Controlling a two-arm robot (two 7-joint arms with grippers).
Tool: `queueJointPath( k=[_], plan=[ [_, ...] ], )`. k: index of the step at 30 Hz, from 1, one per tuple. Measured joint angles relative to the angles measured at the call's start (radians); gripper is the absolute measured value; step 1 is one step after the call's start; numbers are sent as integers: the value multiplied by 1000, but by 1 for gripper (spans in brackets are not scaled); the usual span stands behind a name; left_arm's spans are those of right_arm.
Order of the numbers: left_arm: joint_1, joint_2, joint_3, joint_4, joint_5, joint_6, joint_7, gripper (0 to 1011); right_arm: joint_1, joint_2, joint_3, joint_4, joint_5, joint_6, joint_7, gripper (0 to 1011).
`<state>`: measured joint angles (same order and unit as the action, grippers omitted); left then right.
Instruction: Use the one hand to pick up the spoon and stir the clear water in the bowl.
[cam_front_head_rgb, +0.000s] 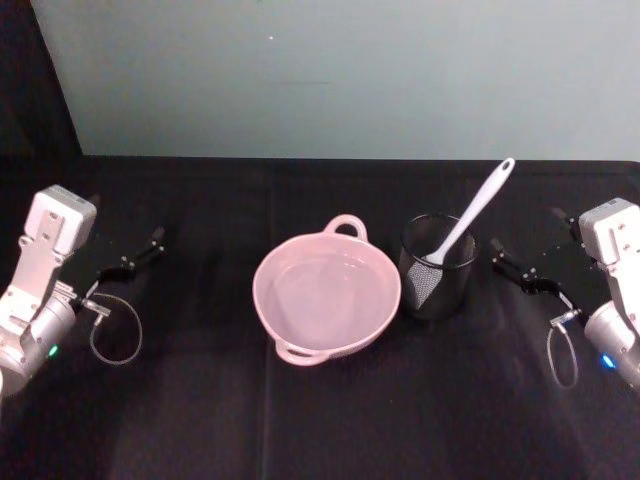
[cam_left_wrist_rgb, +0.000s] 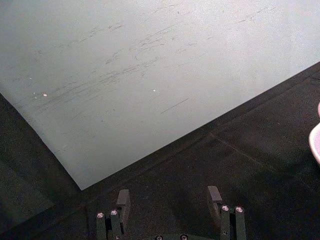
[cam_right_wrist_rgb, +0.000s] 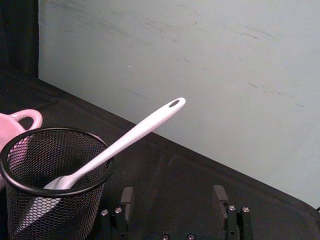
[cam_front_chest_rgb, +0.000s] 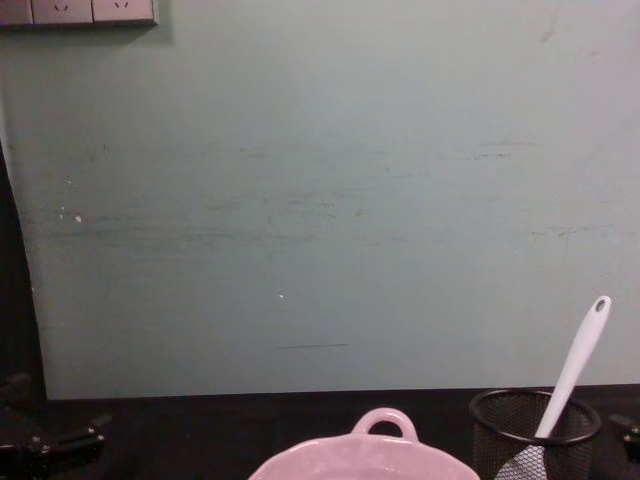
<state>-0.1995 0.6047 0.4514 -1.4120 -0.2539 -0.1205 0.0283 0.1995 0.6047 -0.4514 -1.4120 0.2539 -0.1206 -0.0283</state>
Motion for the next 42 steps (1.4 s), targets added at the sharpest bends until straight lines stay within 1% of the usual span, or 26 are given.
queueJointPath(
  k=[31, 34, 38, 39, 42],
  plan=[
    [0, 0, 0, 0, 0, 0, 0, 1011, -3, 0, 2, -2, -2, 0, -1, 1004],
    [0, 0, 0, 0, 0, 0, 0, 1011, -24, 4, 14, -26, -14, 4, -12, 1004],
    [0, 0, 0, 0, 0, 0, 0, 1011, -62, 14, 34, -75, -28, 16, -34, 1004],
    [0, 0, 0, 0, 0, 0, 0, 1011, -78, 19, 45, -100, -32, 21, -43, 1004],
    [0, 0, 0, 0, 0, 0, 0, 1011, -105, 28, 61, -140, -35, 28, -57, 1004]
  ],
)
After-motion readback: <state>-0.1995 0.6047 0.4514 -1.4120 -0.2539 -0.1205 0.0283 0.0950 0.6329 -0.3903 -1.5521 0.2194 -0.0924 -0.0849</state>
